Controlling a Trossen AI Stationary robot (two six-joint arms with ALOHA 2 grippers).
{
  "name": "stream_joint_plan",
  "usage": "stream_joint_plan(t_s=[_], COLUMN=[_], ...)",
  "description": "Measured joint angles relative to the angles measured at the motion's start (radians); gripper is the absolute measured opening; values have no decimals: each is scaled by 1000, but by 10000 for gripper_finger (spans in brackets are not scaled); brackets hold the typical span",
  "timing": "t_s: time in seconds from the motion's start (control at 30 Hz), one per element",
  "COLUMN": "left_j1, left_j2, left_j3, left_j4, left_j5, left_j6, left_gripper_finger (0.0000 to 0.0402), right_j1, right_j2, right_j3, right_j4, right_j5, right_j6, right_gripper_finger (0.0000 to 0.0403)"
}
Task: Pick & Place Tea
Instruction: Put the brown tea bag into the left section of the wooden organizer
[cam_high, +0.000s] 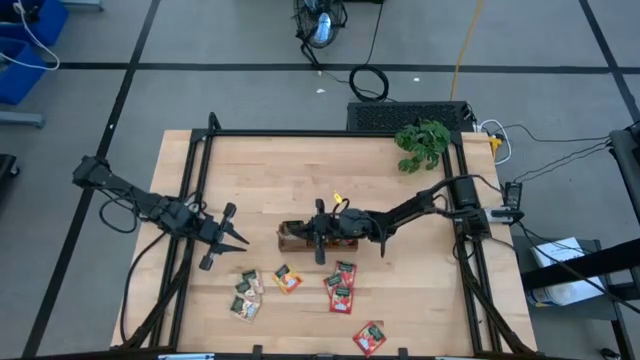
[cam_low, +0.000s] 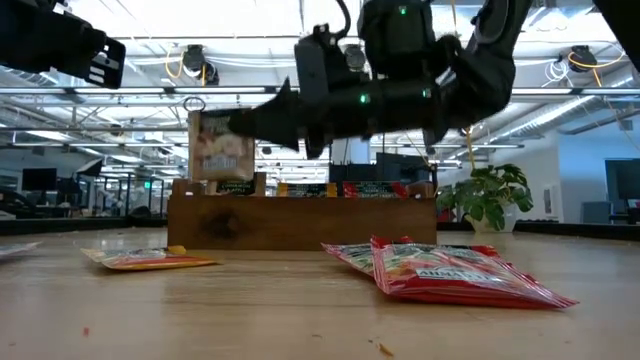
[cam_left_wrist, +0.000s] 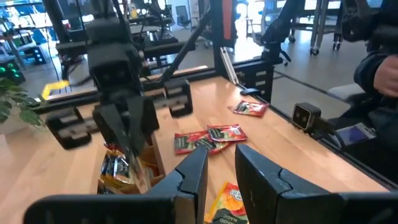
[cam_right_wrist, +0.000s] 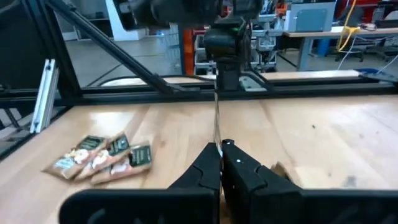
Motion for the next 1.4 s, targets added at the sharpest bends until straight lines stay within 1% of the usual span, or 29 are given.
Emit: stream_joint_plan(t_s=[0.17,0.3,0.4,0.67,0.9,1.0,1.2,1.4], left_j1=[0,0,0,0,0,0,0,-1], left_j2=[0,0,0,0,0,0,0,0], left_j3=[0,0,0,0,0,0,0,0], left_j4=[0,-1,-1,-2,-2,-2,-2,-2], left_j5=[1,3,3,5,8,8,8,8], left_j6=[-7,-6,-6,-15,-22,-18,-15,-17], left_gripper_finger=[88,88,88,88,88,88,88,88], right_j1=[3,3,4,5,8,8,8,9], right_j2=[43,44,44,44,44,50,105,105], right_j3=[0,0,0,0,-18,-24,-18,-18], right_j4=[50,30,13,3,-19,-21,25,18], right_j5=[23,30,55,57,102,102,97,97], right_j6=[5,4,3,20,59,65,73,76], right_gripper_finger=[0,0,0,0,0,0,0,5])
